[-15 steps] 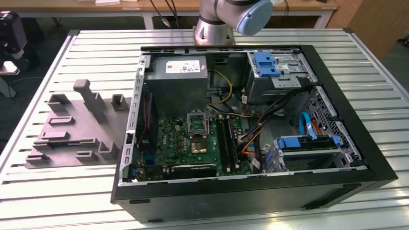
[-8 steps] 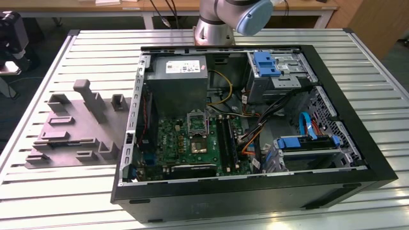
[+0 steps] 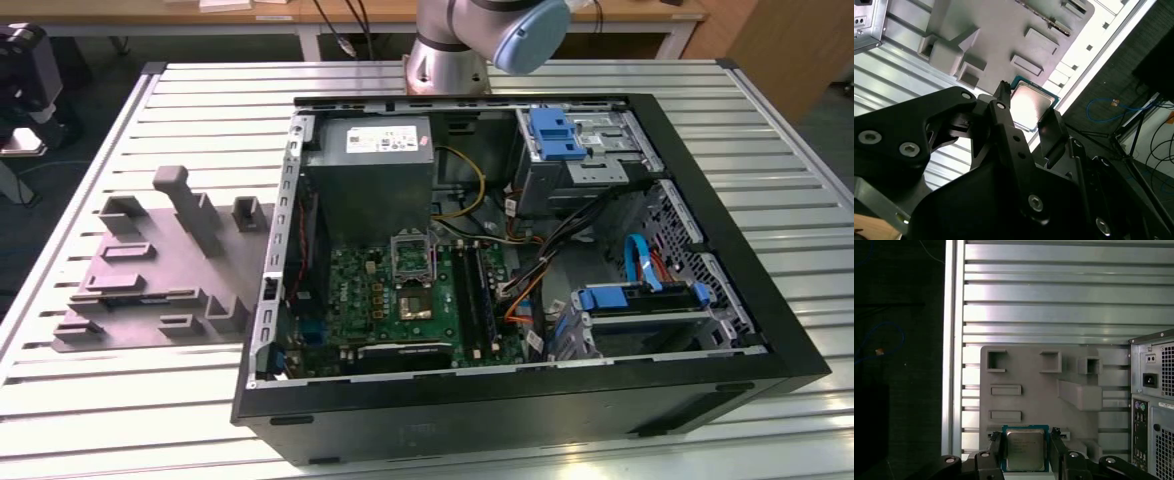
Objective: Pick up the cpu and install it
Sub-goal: 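Pick up the cpu and move it towards the insertion slot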
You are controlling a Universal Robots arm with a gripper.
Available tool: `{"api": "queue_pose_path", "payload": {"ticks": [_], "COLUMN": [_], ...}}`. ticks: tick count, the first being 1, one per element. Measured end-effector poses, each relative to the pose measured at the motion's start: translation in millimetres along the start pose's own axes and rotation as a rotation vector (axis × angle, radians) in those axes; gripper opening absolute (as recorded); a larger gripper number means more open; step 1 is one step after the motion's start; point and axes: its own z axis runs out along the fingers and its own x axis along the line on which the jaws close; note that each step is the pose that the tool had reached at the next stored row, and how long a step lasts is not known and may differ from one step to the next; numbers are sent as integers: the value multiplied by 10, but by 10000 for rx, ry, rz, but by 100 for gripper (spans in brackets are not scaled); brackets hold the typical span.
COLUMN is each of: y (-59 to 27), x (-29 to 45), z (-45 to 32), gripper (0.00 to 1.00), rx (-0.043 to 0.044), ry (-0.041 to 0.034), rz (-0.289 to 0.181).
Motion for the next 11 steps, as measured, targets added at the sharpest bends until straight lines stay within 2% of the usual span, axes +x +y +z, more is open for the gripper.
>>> {"api": "queue_pose_path", "payload": {"ticks": [11], "y": [0], "x": [-24], "z": [0], "gripper": [47], "rx": [1], "ry": [0], "rz": [0]}}
